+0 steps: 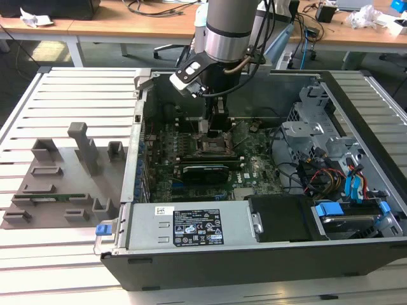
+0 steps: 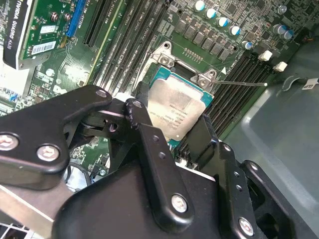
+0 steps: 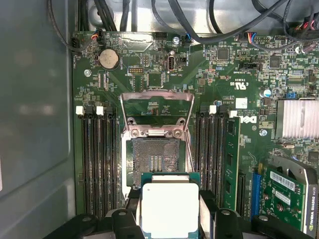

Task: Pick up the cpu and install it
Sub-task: 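Place the cpu into insertion slot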

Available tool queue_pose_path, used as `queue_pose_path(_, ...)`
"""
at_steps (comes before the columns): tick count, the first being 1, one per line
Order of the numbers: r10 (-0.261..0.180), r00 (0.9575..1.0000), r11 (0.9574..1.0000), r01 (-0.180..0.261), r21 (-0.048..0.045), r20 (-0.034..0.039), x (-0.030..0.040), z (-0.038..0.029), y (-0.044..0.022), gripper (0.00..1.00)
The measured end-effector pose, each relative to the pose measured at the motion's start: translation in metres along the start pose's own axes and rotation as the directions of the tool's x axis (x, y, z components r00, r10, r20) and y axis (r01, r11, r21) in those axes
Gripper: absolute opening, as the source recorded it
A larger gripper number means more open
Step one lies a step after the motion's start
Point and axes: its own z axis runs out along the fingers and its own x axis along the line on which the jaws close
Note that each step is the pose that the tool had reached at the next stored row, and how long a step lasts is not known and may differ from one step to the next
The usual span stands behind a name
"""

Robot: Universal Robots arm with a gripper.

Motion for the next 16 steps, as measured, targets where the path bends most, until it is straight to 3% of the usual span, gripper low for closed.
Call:
queue_pose_path(6,0.0,1.0,1.0,0.0,0.0,0.0,0.0001,0.0053,0.0003,0.55)
queue_pose_path(11,0.0,1.0,1.0,0.0,0.0,0.0,0.0004,0.0139,0.0013,0.55)
queue_pose_path(16,0.0,1.0,1.0,0.0,0.0,0.0001,0.0009,0.0276,0.0063,0.55)
